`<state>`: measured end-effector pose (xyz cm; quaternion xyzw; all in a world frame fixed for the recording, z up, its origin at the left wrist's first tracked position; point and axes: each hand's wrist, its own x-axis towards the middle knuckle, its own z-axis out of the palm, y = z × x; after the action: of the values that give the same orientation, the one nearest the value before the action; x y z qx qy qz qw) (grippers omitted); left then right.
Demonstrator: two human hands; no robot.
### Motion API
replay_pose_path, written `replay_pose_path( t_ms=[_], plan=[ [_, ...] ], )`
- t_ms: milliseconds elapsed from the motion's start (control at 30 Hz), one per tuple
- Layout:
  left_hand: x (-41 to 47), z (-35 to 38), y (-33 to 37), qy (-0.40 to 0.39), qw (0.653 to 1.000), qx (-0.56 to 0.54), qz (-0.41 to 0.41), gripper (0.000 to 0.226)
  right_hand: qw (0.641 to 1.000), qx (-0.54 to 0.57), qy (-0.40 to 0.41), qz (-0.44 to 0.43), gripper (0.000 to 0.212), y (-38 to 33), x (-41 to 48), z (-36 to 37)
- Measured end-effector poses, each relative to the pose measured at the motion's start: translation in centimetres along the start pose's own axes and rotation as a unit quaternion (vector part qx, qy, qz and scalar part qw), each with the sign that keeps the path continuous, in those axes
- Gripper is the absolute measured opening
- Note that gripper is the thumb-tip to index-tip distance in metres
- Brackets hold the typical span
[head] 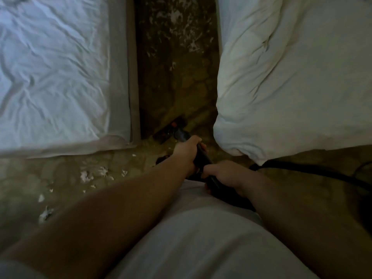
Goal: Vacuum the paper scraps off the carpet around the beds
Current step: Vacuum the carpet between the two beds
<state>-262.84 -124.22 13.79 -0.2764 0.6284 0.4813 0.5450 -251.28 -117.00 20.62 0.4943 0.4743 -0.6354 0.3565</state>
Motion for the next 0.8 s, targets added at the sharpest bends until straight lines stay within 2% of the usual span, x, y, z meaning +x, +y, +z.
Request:
replay_pose_path(
  t_ms=[200, 367, 600, 800],
  plan=[
    [-2.4, -2.3, -6.8, 0.028, 0.998, -0.052, -0.025, 0.032, 0.999, -0.034, -0.024, 0.026, 0.026, 5.5, -0.7, 1.9],
    [-3.5, -5.8, -11.4, 0.026, 0.995, -0.096, -0.033, 0.018, 0.995, -0.078, -0.050, 0.043, 0.025, 8.3, -1.2, 5.1],
    [-6.0, -12.1, -19.9, 0.002, 0.984, -0.173, -0.033, 0.014, 0.992, -0.112, -0.039, 0.039, 0.028, 15.1, -3.0, 12.2],
    [-8.7, -12.3, -27.0, -0.017, 0.980, -0.190, -0.057, 0.013, 0.990, -0.130, -0.026, 0.046, 0.030, 22.1, -5.5, 13.6]
  ],
)
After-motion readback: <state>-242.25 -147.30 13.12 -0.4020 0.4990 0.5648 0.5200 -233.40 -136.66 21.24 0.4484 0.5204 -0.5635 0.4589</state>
